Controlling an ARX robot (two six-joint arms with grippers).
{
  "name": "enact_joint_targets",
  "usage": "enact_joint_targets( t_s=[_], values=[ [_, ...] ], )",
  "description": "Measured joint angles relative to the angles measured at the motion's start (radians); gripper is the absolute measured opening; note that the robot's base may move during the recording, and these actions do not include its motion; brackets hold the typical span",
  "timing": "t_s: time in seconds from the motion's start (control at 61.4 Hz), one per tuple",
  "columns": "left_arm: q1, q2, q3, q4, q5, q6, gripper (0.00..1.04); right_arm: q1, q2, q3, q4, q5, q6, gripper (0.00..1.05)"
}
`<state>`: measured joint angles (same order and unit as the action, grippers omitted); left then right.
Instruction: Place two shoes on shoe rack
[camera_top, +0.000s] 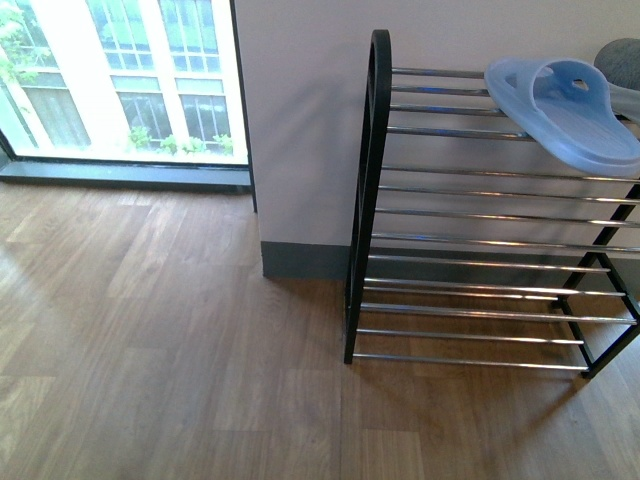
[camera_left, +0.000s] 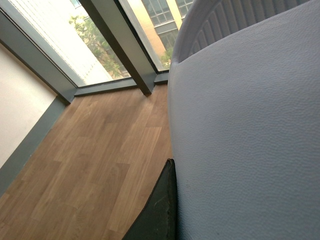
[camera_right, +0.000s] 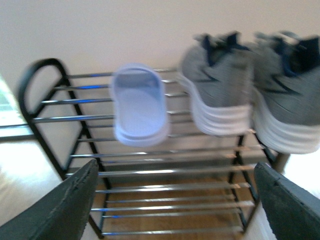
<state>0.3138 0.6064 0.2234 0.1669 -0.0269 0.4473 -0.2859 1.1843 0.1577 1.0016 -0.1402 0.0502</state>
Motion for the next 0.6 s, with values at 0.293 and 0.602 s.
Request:
enact_joint_targets(
  t_s=[0.293,0.602],
  values=[
    [0.0,0.0,0.0,0.0,0.0,0.0,0.02,0.095,-0.203,-0.101,-0.093,-0.041,-0.041,0.35],
    [0.0,0.0,0.0,0.0,0.0,0.0,0.02,0.177,-0.463,-0.137,-0.308,0.038,-0.047,0.01]
  ],
)
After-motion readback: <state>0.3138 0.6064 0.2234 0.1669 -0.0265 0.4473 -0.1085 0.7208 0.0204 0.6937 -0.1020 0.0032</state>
